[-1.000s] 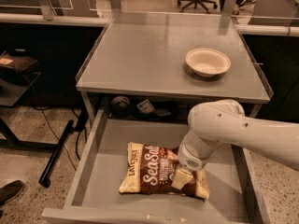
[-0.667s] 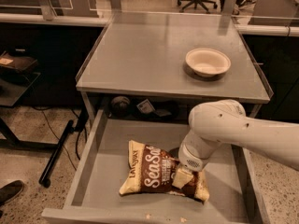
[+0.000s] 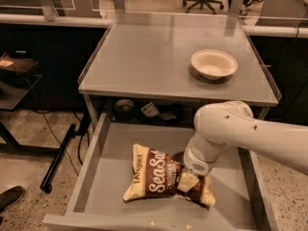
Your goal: Pick brown chip bag from top drawer and place on counter
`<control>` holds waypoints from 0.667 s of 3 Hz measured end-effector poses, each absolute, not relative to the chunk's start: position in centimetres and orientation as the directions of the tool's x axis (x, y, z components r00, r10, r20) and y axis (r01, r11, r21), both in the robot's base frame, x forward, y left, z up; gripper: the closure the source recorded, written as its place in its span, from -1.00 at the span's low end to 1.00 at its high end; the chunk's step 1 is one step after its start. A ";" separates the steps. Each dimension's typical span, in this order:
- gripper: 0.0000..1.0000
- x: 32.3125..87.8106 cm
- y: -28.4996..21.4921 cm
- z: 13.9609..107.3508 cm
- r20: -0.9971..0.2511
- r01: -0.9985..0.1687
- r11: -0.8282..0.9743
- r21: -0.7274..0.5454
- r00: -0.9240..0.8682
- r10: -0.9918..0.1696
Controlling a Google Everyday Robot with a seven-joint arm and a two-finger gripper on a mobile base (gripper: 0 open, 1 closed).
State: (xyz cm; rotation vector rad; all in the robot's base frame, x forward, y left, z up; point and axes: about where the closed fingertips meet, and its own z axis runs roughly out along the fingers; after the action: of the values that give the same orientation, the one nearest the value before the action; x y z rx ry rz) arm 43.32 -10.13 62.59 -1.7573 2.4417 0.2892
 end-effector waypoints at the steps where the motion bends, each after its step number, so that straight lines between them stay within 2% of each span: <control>1: 1.00 43.0 -9.9 66.4 -0.206 -0.941 0.332 0.061 -0.338 -0.919; 2: 1.00 42.6 -9.5 71.1 -0.213 -0.944 0.329 0.014 -0.325 -0.922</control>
Offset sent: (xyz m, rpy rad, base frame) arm -0.0123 0.0114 0.1552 -0.0273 -0.1438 -0.0068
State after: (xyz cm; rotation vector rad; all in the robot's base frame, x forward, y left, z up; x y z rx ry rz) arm 42.56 -9.54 71.09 -1.7171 2.4211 0.2017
